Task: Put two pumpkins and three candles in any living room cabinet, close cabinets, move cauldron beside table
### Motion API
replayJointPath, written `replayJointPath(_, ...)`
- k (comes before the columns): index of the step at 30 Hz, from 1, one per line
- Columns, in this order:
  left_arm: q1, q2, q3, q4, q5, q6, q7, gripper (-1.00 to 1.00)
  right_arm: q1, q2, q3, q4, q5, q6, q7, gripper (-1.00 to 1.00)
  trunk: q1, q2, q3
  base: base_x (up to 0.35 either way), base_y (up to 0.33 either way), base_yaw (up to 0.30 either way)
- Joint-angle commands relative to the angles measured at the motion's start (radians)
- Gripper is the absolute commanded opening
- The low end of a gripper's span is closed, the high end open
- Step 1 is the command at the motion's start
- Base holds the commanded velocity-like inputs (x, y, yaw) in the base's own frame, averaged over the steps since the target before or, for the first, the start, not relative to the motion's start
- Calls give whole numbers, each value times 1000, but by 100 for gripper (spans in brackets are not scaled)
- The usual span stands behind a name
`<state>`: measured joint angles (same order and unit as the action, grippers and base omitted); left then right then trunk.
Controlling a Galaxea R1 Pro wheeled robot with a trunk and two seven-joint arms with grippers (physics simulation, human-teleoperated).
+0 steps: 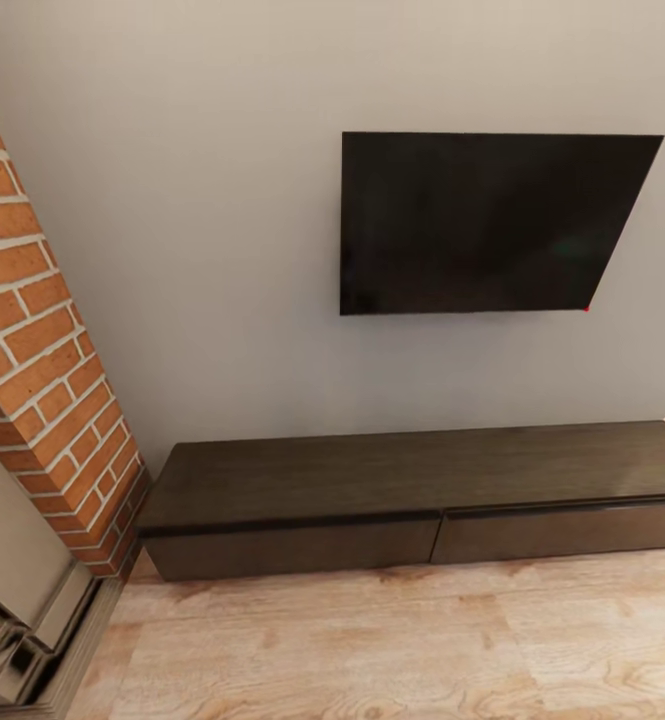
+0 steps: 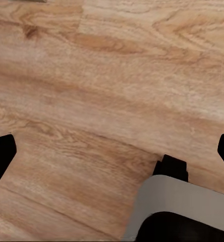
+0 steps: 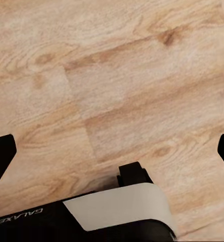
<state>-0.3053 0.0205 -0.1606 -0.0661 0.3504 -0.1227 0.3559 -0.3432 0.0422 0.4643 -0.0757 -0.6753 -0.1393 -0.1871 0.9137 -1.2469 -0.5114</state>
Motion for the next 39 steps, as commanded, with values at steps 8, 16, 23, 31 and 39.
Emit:
replayJointPath(8, 48, 1, 0, 4, -1, -3, 0, 100, 58, -5, 2, 1, 1, -3, 0, 100, -31, 56, 25, 0, 0, 0)
replayJointPath(16, 97, 1, 0, 5, -1, -3, -1, 100, 105, -6, 1, 1, 2, 2, -1, 100, -61, 112, 50, 0, 0, 0)
replayJointPath(23, 127, 2, 0, 5, -1, -3, -1, 100, 114, -5, 2, 1, 2, 3, -2, 100, -84, 154, 69, 0, 0, 0)
replayJointPath(31, 133, 1, 0, 5, -1, -3, -1, 100, 116, -4, 2, 1, 3, 4, 0, 100, -84, 154, 69, 0, 0, 0)
replayJointPath(39, 133, 1, 0, 5, -1, -3, -2, 100, 117, -3, 3, 1, 2, -3, 0, 100, -84, 154, 69, 0, 0, 0)
